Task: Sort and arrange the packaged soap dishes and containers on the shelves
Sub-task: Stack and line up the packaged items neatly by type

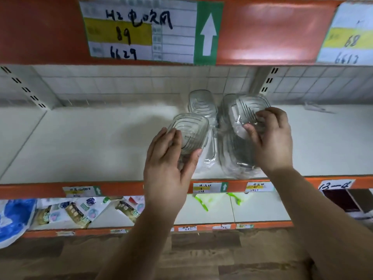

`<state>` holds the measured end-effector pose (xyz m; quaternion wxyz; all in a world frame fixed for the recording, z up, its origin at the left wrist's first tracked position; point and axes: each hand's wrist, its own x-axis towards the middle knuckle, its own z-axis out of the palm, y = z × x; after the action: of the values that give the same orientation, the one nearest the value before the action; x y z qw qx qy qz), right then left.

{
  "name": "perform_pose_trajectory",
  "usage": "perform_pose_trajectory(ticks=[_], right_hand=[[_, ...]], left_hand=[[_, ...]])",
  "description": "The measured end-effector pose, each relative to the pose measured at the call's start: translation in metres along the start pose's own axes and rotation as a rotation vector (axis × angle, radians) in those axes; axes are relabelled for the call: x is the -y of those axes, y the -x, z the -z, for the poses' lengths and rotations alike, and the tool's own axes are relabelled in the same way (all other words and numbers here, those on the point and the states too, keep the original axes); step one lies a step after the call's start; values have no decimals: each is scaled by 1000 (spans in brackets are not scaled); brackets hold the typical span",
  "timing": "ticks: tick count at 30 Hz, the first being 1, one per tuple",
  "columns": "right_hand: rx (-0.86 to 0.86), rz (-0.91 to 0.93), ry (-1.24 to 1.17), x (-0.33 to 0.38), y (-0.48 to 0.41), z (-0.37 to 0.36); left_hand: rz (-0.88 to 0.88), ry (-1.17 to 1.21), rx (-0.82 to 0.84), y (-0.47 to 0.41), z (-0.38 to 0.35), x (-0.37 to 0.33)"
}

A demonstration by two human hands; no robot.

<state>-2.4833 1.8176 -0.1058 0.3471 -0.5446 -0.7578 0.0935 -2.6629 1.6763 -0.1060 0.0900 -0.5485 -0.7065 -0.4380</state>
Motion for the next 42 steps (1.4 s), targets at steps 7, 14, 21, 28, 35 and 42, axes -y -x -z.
perform_pose_trajectory(ticks=[7, 14, 21, 28, 35, 42], right_hand=[[91, 91, 211, 1, -48, -24], [237, 30, 319, -2, -49, -31], [107, 69, 130, -2, -6, -12], [69, 68, 22, -5, 63, 1], [58, 63, 12, -19, 81, 1], [72, 83, 26, -27, 82, 5]], left_hand=[[33, 0, -22, -5, -5, 23], [31, -4, -4, -16, -7, 29], [-14, -24, 42, -33, -26, 19], [0, -4, 62, -72, -67, 6], [87, -148, 244, -100, -112, -3], [67, -331, 504, -100, -127, -2]])
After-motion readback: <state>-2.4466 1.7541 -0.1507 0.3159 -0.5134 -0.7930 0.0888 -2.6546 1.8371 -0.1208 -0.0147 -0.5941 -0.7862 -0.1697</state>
